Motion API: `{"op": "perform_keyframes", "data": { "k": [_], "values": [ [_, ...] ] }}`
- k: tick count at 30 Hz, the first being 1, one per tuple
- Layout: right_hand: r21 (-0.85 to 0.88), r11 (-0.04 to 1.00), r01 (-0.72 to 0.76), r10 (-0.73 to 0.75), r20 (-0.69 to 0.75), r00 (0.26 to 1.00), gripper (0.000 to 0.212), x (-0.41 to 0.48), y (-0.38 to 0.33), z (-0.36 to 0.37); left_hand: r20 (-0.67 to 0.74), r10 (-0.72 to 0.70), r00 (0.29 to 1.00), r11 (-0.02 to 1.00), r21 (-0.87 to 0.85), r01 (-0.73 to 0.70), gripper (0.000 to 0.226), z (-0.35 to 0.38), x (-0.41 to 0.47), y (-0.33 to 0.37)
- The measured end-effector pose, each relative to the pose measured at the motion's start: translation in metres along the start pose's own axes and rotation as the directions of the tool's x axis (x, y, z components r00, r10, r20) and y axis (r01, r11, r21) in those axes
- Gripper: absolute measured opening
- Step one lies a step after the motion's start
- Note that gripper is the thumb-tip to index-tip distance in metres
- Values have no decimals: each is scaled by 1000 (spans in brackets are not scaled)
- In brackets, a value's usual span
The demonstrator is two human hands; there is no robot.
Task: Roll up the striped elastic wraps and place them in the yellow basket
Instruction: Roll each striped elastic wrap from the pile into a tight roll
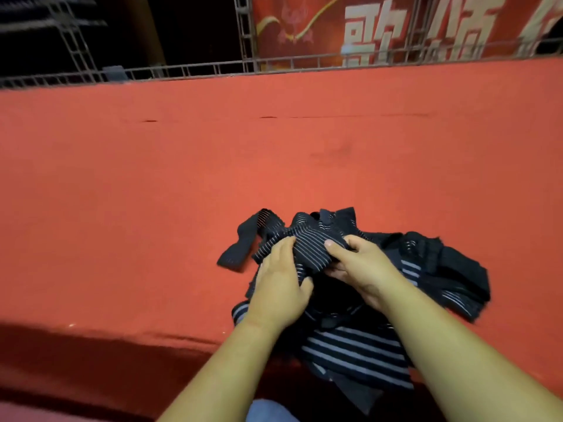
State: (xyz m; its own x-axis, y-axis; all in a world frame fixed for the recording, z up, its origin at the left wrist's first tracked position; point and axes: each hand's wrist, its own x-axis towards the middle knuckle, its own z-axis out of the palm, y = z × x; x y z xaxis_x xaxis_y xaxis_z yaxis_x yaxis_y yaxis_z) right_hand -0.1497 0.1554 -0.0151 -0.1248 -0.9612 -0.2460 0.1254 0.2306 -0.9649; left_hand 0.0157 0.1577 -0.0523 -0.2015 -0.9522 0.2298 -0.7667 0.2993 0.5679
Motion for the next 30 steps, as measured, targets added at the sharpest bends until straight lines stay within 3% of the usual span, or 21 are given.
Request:
{"op": "perform_keyframes", "data": {
  "k": [4,7,13,19,24,27,30],
  "values": [
    [136,989,-50,51,-1,999,16,-7,2,-4,-44,81,996,987,144,-74,99,21,-7,-4],
    [230,971,-63,66,-10,998,17,-9,5,-12,-96,30,995,982,188,-11,105,31,-1,-14],
    [90,994,-56,63,-75,995,21,-8,28,-23,-76,-49,996,942,328,72,92,42,13,-34],
    [62,997,35,-27,-127,992,38,-13,41,-46,-70,-179,981,943,273,191,72,45,23,-51],
    [-100,986,136,-159,-267,951,41,-23,38,-77,-127,-256,958,955,120,271,92,46,26,-50],
    [-46,991,126,-134,-284,949,45,-32,34,-85,-250,-211,945,973,36,227,100,40,14,-36],
    [155,983,97,-43,-318,947,49,-41,29,-90,-324,-24,946,996,72,50,87,30,-5,-7]
  ]
}}
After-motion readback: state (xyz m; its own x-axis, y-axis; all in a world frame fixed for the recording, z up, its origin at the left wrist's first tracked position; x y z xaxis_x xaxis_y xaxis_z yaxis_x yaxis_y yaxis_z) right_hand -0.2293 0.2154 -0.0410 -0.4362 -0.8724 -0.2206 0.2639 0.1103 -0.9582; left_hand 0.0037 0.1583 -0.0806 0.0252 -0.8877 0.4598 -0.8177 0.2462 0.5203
